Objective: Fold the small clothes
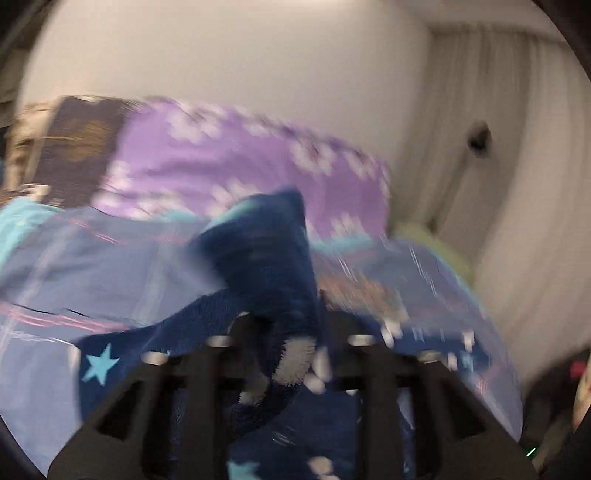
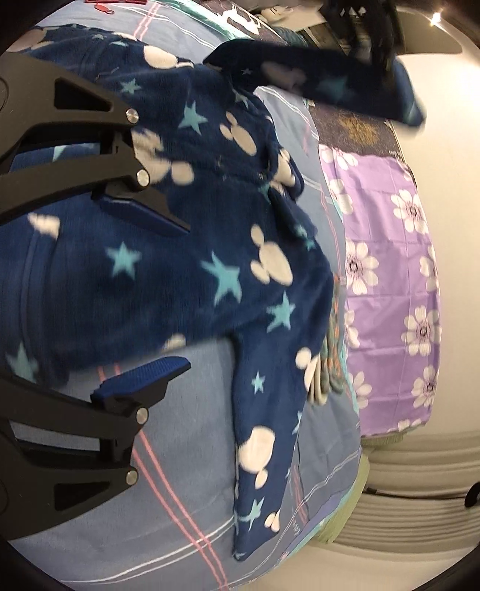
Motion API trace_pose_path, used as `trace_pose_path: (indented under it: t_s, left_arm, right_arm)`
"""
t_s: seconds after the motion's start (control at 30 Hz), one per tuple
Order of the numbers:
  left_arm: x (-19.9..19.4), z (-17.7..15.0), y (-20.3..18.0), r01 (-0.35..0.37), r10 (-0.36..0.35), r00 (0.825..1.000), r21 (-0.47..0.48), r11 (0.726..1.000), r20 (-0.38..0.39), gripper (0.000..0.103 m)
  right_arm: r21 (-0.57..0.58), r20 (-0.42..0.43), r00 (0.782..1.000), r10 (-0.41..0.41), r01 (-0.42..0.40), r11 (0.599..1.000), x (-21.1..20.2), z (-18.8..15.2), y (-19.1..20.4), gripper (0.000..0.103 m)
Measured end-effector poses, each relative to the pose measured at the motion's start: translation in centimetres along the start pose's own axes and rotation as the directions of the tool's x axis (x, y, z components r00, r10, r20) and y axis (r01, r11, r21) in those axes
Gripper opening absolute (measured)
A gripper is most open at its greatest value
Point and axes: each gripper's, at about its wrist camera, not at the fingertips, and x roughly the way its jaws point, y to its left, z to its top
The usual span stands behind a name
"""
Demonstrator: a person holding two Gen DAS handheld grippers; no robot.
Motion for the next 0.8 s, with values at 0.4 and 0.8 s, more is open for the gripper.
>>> trace_pose_path:
  t_s: [0.4, 0.8]
  left_arm:
    - [-2.4, -10.9, 5.3, -0.265, 0.319, 0.931, 0.273, 0.925, -0.179, 0.074]
    - [-1.7, -12.1, 17.1, -0.522, 0.523, 0.793, 0.095, 0.848, -0.313, 0.078]
  right_arm:
    - [-0.018, -0.088, 0.972, 0.217, -0.219, 0.976, 3.8, 4.1, -1.8, 0.066]
    - [-0.002, -0.262, 0.945, 0.198, -0.205, 0.979, 19.1, 9.1, 5.5, 0.043]
